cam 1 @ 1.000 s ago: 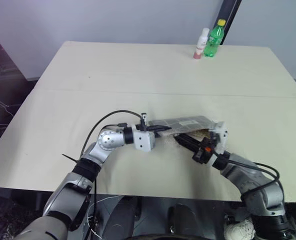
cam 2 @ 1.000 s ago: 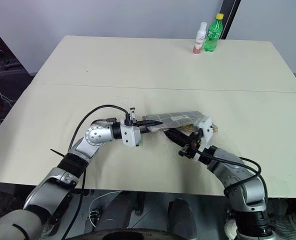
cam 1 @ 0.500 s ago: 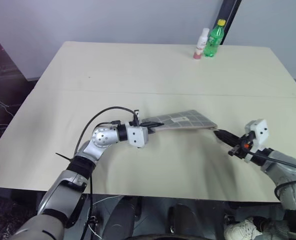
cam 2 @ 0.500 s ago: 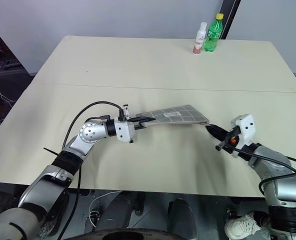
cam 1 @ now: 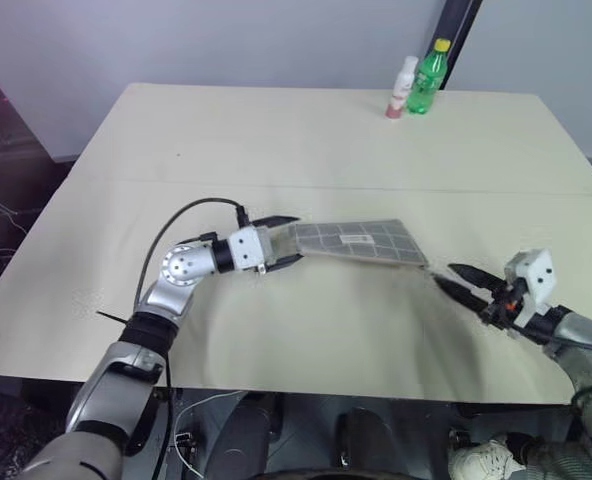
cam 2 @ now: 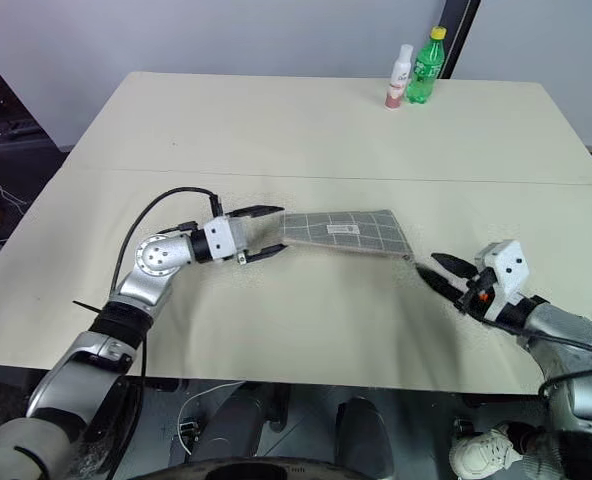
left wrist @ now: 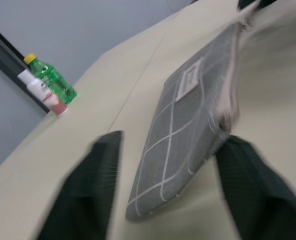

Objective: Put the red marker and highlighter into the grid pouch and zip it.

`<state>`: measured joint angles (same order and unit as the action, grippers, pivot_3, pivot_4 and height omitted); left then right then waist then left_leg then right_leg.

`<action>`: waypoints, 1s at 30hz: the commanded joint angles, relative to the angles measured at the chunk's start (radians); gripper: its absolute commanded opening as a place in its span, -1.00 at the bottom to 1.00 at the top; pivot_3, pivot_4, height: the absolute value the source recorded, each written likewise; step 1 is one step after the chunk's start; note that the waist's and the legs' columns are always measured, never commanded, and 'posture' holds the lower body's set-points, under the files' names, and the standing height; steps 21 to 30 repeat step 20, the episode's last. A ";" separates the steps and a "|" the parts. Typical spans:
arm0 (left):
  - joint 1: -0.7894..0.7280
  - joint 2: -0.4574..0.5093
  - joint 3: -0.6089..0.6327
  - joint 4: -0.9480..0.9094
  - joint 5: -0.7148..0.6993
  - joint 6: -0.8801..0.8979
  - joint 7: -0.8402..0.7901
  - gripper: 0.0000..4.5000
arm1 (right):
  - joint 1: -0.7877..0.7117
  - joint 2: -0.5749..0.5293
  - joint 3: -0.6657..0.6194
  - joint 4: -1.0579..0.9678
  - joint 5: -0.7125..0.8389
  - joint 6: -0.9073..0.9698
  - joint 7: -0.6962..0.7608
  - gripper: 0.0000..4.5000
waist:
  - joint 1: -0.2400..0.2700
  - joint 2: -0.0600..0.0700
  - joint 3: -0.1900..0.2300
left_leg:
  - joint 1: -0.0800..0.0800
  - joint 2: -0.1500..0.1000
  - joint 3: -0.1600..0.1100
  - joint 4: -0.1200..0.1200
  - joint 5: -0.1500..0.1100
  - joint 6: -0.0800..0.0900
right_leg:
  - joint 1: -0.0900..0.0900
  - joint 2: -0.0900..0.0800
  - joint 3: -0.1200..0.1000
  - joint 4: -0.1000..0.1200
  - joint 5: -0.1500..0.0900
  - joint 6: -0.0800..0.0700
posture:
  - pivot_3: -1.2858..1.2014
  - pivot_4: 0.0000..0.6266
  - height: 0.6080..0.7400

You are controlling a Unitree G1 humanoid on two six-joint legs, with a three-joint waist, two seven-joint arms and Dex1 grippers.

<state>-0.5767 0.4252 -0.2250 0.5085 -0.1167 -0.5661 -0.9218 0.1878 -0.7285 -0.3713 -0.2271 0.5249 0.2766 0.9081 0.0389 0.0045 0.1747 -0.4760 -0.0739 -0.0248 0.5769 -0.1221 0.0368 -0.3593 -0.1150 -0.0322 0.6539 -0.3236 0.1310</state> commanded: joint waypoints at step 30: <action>0.202 0.145 0.318 -0.189 -0.225 0.435 0.016 1.00 | 0.218 -0.022 -0.146 -0.227 0.076 0.043 0.059 0.98 | 0.000 0.000 0.000 | 0.000 0.001 0.000 -0.001 0.000 0.000 | 0.001 -0.002 0.002 -0.003 -0.002 -0.005 | 0.03 -0.52 1.00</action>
